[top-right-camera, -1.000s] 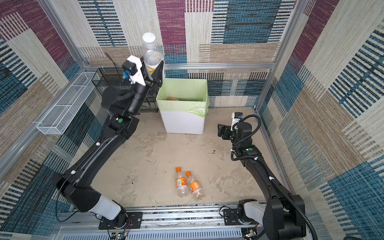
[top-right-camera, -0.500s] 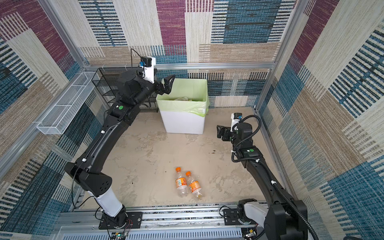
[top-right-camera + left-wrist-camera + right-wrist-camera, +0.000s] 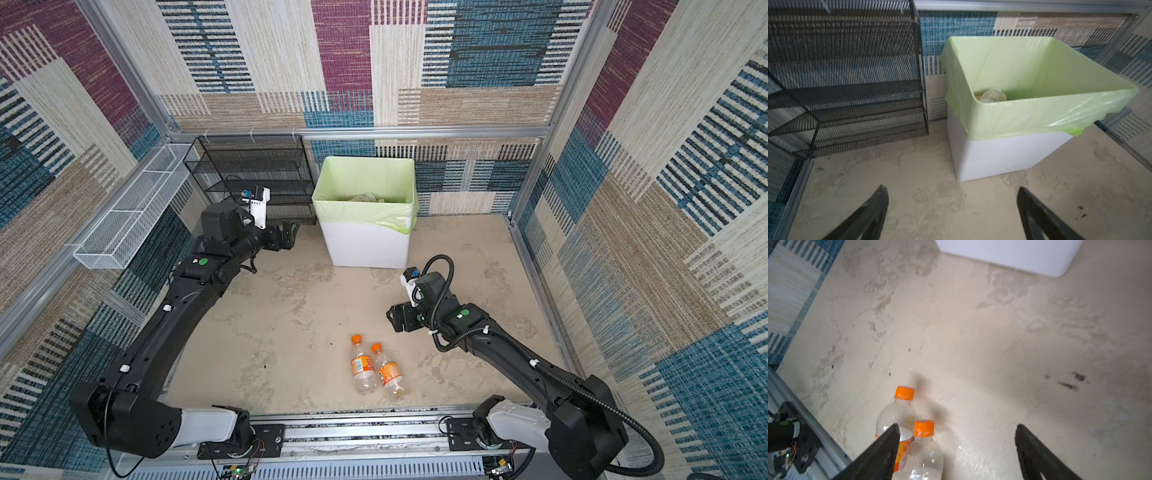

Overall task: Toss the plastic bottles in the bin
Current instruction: 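Grasp an orange-capped bottle with the right gripper while the left arm withdraws, then lift the orange-capped bottle with the right gripper and carry it over the bin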

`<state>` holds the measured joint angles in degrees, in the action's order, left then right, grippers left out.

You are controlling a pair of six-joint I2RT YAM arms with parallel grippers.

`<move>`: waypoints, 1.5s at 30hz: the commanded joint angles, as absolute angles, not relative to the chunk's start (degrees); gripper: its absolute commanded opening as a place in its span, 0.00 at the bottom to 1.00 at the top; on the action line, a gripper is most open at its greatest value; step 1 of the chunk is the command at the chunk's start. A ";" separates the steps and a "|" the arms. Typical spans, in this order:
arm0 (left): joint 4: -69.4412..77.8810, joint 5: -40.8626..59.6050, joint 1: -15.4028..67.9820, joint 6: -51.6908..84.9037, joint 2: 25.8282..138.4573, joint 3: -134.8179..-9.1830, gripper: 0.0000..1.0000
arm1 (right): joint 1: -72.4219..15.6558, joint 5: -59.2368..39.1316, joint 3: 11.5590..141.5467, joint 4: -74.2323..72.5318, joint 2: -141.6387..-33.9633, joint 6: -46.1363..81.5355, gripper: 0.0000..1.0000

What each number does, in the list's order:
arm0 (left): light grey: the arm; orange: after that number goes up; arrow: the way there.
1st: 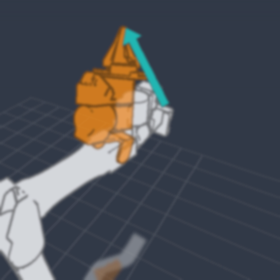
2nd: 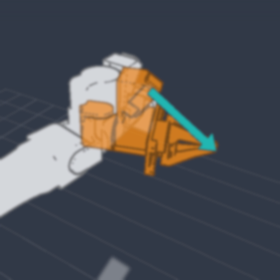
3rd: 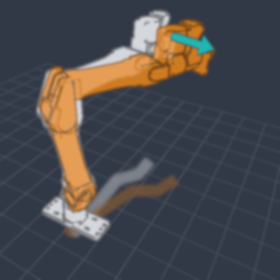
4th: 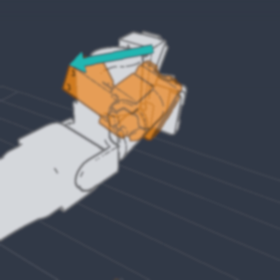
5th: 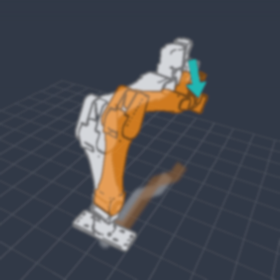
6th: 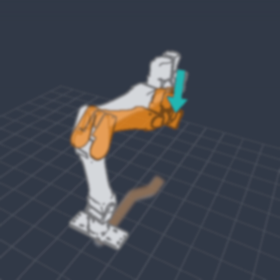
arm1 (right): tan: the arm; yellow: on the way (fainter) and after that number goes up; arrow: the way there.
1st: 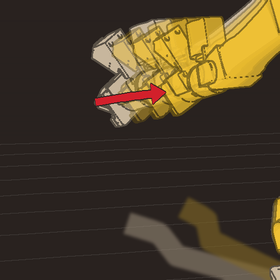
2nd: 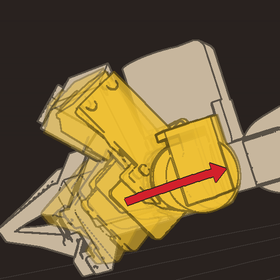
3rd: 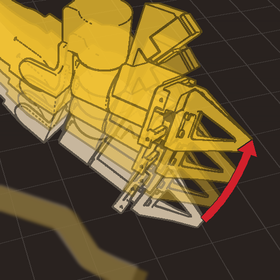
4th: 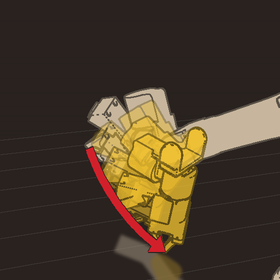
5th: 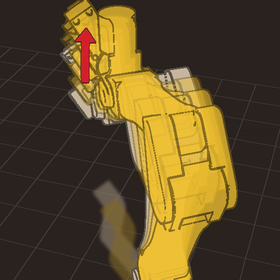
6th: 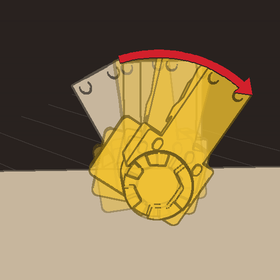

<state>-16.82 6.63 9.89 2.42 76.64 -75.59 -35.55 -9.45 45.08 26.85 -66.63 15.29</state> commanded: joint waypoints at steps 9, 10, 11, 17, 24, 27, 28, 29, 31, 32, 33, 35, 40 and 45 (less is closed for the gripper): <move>-12.29 14.82 6.21 7.10 75.98 -68.32 0.94 | -50.06 -6.00 43.69 37.44 -69.07 24.40 0.86; -12.09 15.06 5.76 7.31 75.81 -68.05 0.94 | -50.82 -5.79 43.56 37.20 -69.93 24.75 0.87; -11.97 15.10 5.56 7.41 75.68 -67.79 0.94 | -51.56 -5.46 43.52 36.79 -70.92 25.01 0.86; -11.38 15.38 4.93 7.98 74.88 -66.99 0.93 | -53.02 -4.48 41.75 32.90 -75.17 25.78 0.81; -11.00 15.91 4.92 8.52 75.04 -66.65 0.93 | -53.03 -2.76 40.56 31.05 -77.00 26.27 0.64; -10.99 16.00 4.92 8.53 75.15 -66.71 0.92 | -53.01 -1.55 40.32 30.46 -77.17 27.49 0.58; -10.99 16.01 4.92 8.53 75.15 -66.62 0.92 | -53.03 -1.41 40.25 30.25 -77.09 27.81 0.56; -11.03 15.91 4.92 8.53 75.15 -66.62 0.92 | -53.08 -1.19 40.33 30.08 -76.87 28.20 0.55; -11.01 15.93 4.92 8.55 75.16 -66.62 0.92 | -53.04 -0.31 40.46 30.17 -76.07 28.91 0.54; -11.04 16.02 4.92 8.53 75.15 -66.62 0.92 | -53.06 0.29 40.74 30.38 -75.60 29.21 0.53; -11.07 16.07 4.92 8.61 75.19 -66.62 0.92 | -52.94 1.29 40.99 30.65 -74.98 29.48 0.53; -10.99 16.28 4.92 8.70 75.23 -66.62 0.92 | -52.12 2.11 41.47 30.76 -73.69 30.02 0.52; -11.08 16.46 4.92 8.70 74.97 -66.62 0.91 | -46.10 2.15 42.60 28.56 -69.01 29.98 0.50; -10.71 16.52 4.92 8.96 75.15 -66.45 0.91 | -38.74 4.76 45.96 24.33 -65.39 26.65 0.49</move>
<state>-12.21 15.44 4.99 7.73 75.11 -66.74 -40.86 2.11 44.53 29.28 -66.65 28.45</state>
